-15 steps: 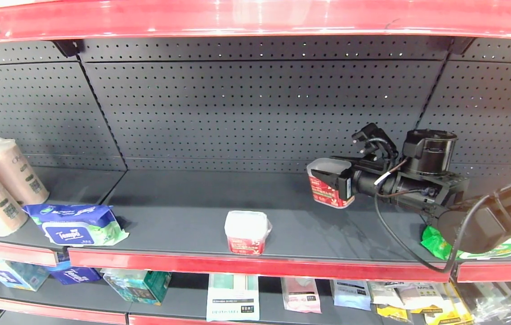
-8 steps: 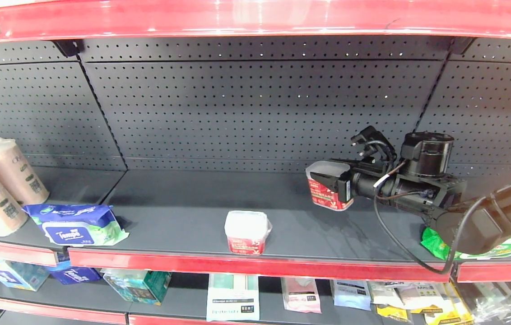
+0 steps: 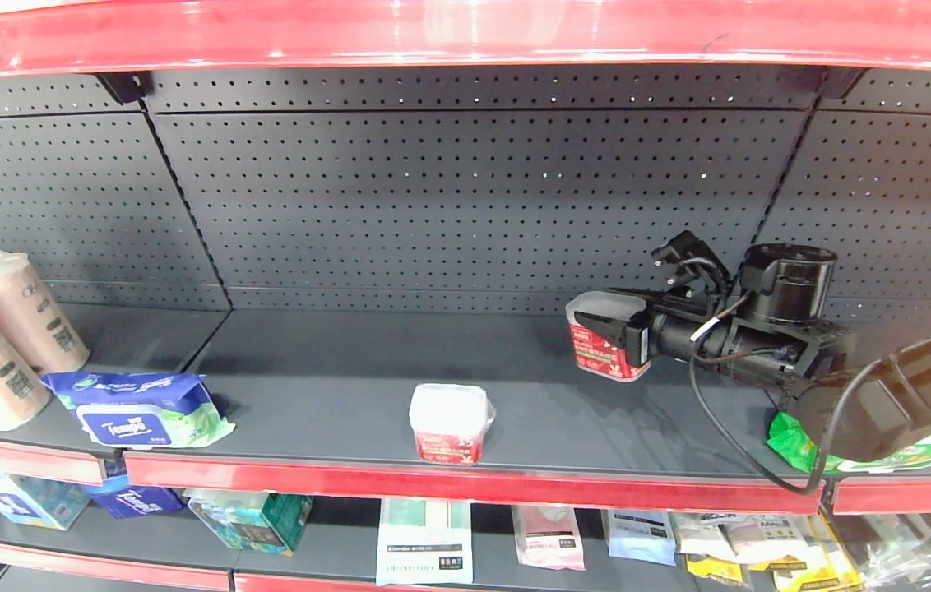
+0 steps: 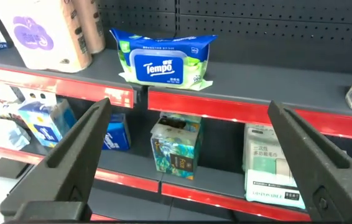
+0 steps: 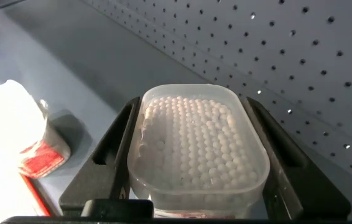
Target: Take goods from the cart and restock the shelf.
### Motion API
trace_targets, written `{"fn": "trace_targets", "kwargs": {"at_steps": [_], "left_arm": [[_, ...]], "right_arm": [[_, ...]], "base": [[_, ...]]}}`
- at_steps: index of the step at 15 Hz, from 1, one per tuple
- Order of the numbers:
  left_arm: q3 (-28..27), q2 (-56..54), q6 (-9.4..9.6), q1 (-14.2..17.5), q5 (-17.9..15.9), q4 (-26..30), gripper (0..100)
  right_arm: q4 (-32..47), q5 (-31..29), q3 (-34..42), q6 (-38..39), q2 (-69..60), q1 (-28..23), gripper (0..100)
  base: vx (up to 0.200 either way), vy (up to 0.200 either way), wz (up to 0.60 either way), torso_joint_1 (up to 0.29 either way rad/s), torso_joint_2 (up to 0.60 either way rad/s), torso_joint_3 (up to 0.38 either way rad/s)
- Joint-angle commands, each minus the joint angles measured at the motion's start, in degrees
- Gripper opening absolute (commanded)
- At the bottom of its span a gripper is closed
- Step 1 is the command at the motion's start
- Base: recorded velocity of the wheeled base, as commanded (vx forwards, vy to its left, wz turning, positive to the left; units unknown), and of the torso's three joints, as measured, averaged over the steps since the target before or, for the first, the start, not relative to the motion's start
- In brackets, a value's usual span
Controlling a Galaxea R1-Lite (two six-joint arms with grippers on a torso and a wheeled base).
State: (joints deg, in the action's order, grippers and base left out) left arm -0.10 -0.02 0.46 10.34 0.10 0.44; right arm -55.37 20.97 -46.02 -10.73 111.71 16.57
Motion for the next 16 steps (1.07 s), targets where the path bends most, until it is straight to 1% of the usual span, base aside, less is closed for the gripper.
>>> {"fn": "trace_targets", "kwargs": {"at_steps": [1,5,16], "left_arm": [[0.0,0.0,-0.02,0.0,0.0,0.0,100],[0.0,0.0,-0.02,0.0,0.0,0.0,100],[0.0,0.0,-0.02,0.0,0.0,0.0,100]], "right_arm": [[-1.0,0.0,1.4,-0.1,-0.4,-0.4,0],[-2.7,0.0,3.9,-0.3,-2.5,-1.7,0],[-2.7,-0.1,5.1,-0.4,-3.3,-2.0,0]], "base": [[0.000,0.000,0.00,0.000,0.00,0.000],[0.000,0.000,0.00,0.000,0.00,0.000],[0.000,0.000,0.00,0.000,0.00,0.000]]}}
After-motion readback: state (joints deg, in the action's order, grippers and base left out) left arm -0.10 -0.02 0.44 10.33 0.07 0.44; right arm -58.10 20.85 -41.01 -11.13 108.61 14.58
